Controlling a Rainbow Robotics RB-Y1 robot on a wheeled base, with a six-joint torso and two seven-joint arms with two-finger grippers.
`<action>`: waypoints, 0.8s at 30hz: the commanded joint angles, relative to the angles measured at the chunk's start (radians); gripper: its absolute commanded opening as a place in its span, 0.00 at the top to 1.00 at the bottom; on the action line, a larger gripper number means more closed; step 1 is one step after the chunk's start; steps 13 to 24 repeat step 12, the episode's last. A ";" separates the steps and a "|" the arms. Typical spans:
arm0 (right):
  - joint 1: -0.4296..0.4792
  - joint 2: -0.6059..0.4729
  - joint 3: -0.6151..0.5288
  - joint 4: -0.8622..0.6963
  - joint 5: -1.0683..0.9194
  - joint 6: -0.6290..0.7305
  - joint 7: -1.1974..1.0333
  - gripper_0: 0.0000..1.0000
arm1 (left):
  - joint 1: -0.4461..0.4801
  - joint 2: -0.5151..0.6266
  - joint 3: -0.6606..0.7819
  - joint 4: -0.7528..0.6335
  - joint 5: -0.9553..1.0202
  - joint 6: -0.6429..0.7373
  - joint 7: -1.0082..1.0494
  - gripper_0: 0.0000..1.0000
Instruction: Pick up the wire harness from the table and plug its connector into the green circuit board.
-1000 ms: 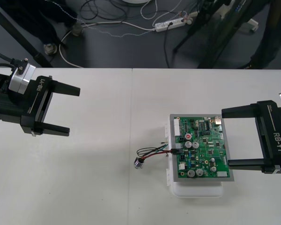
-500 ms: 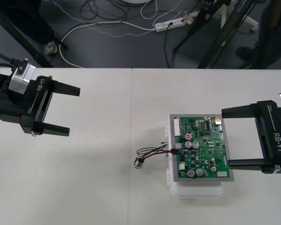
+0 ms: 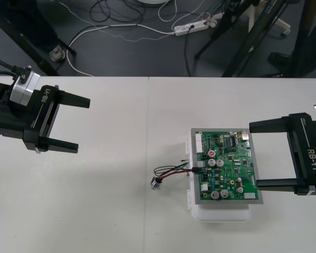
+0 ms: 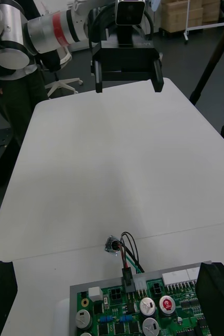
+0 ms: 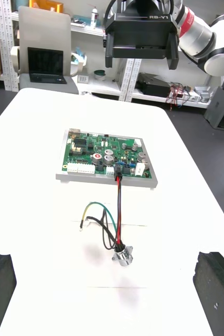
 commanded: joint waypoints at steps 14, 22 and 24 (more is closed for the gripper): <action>-0.006 -0.011 0.001 -0.002 -0.016 0.009 0.052 0.00 | 0.011 -0.013 0.030 -0.031 0.016 -0.037 0.058 0.00; -0.006 -0.011 0.001 -0.002 -0.016 0.009 0.052 0.00 | 0.011 -0.013 0.030 -0.031 0.016 -0.037 0.058 0.00; -0.006 -0.011 0.001 -0.002 -0.016 0.009 0.052 0.00 | 0.011 -0.013 0.030 -0.031 0.016 -0.037 0.058 0.00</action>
